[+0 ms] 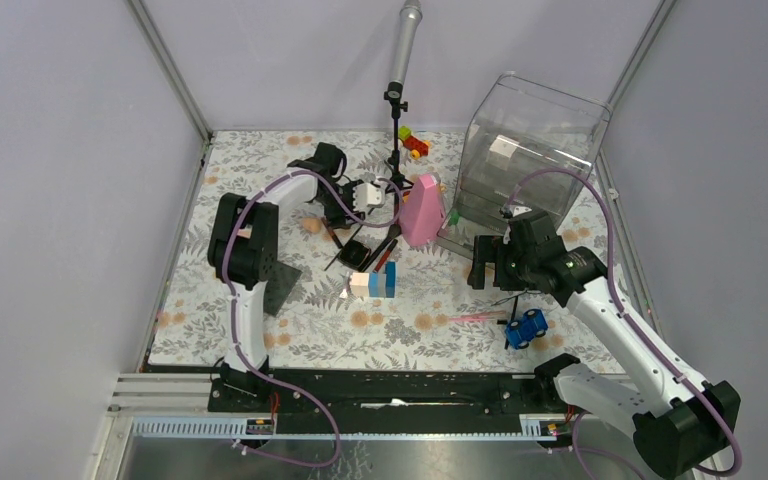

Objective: Organize the makeup
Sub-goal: Pick up the makeup from the center of the board.

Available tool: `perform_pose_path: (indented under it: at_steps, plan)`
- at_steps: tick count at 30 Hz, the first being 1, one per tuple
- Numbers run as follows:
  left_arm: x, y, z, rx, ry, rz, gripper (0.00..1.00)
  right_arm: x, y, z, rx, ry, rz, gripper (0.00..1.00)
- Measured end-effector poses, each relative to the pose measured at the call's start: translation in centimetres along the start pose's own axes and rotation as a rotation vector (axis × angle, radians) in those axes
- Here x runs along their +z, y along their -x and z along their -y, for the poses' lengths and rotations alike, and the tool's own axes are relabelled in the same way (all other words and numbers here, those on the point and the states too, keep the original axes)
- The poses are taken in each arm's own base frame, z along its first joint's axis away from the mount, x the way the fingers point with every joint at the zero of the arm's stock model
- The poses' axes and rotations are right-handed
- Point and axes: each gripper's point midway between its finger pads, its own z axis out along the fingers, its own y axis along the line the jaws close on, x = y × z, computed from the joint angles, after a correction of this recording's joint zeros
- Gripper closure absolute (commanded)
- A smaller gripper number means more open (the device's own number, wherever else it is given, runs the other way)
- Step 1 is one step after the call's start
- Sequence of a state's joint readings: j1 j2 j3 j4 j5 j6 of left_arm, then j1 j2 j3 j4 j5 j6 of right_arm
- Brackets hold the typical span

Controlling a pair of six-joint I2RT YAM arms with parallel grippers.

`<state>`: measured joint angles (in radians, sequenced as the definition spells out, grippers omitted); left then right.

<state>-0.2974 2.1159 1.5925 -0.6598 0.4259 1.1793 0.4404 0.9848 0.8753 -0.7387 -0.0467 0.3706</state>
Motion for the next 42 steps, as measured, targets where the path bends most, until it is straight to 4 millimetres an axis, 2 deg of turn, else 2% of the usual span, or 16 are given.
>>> perform_pose_path:
  at_steps: [4,7,9,11,21,23,25,29,31,33,36,38,42]
  plan:
    - [0.4,-0.4,-0.2,0.002,0.006,-0.016,0.52,0.1,0.0,0.0,0.000,-0.002,-0.004,0.00]
    - [0.5,-0.5,-0.2,0.001,0.002,-0.020,0.63,0.2,-0.1,0.1,0.000,-0.005,-0.011,0.00]
    - [0.5,-0.5,-0.4,0.000,-0.001,-0.022,0.77,0.3,-0.1,0.1,0.000,-0.006,-0.014,0.00]
    - [0.7,-0.5,-0.5,-0.003,-0.006,-0.023,1.00,0.3,-0.1,0.1,0.000,-0.007,-0.014,0.00]
    - [0.4,-0.5,-0.6,-0.037,0.003,-0.040,1.00,0.1,-0.1,0.1,-0.004,-0.005,-0.008,0.00]
    - [-0.4,-0.3,-0.6,-0.040,0.015,-0.045,1.00,-0.2,0.2,0.0,-0.004,-0.002,0.005,0.00]
    - [-2.1,0.6,-0.7,-0.031,0.043,-0.041,1.00,-0.8,0.6,-0.1,-0.004,0.002,0.028,0.00]
    - [-7.0,4.3,-1.7,0.030,0.151,-0.011,1.00,-2.7,2.2,-0.2,0.002,0.004,0.123,0.01]
    - [-9.5,7.7,-1.5,0.091,0.204,0.030,1.00,-4.0,3.1,-0.3,0.007,0.008,0.184,0.00]
    - [-10.9,11.3,-0.5,0.153,0.226,0.080,1.00,-5.4,4.0,-0.3,0.015,0.011,0.247,0.00]
    - [-11.7,16.5,2.2,0.247,0.210,0.166,1.00,-7.3,5.1,-0.3,0.026,0.016,0.332,0.00]
    - [-11.3,19.5,4.6,0.298,0.168,0.220,1.00,-8.7,5.8,-0.2,0.034,0.017,0.391,0.00]
    - [-9.7,24.2,10.1,0.393,0.055,0.294,1.00,-10.8,6.3,0.3,0.050,0.011,0.479,0.00]
